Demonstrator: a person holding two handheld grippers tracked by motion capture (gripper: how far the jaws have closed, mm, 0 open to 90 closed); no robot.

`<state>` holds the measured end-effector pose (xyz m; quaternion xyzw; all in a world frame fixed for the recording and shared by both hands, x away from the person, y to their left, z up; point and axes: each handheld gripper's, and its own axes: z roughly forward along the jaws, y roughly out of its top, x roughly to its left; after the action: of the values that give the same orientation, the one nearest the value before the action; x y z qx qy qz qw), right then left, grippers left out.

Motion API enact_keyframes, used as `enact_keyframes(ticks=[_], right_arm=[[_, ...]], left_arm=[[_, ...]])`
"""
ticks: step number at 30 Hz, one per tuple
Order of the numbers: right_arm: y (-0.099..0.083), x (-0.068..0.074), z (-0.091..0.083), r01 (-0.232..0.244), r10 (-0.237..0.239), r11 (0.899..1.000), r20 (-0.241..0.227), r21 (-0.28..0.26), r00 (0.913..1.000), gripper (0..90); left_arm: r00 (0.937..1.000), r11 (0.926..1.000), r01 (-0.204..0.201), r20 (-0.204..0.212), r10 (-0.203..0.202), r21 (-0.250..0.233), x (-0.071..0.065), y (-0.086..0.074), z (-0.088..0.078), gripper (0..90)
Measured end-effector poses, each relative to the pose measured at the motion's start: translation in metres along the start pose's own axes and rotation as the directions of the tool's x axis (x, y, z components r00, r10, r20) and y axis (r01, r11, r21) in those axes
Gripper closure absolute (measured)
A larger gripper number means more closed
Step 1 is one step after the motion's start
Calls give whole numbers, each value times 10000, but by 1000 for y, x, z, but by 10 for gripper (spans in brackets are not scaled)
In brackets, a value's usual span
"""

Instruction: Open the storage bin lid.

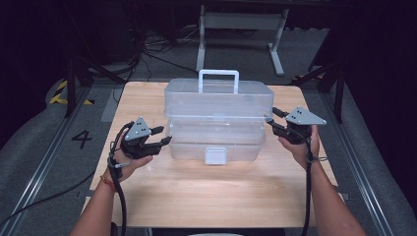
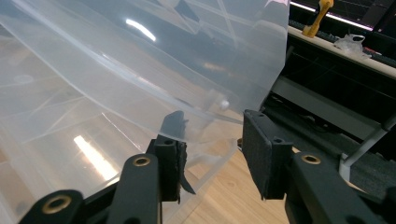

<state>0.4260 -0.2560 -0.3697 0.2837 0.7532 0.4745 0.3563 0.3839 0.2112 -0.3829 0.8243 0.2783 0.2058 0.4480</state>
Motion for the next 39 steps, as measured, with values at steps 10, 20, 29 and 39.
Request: enact_keyframes(ticks=[10, 20, 29, 39], right_arm=[[11, -5, 2, 76, -75, 10000, 178, -45, 9998, 638], [20, -10, 5, -125, 129, 9997, 208, -201, 9997, 687], [28, -13, 8, -146, 161, 9990, 362, -412, 9992, 717], [37, -19, 10, -263, 293, 9980, 524, -575, 9982, 750]], left_arm=[[9998, 9958, -191, 29, 189, 899, -13, -9, 13, 365], [9996, 9947, 189, -235, -166, 1012, -8, -17, 25, 323], [9995, 9959, 282, -168, -268, 856, -7, -20, 26, 337], [9995, 9968, 308, -89, -303, 739, -6, -20, 26, 332]])
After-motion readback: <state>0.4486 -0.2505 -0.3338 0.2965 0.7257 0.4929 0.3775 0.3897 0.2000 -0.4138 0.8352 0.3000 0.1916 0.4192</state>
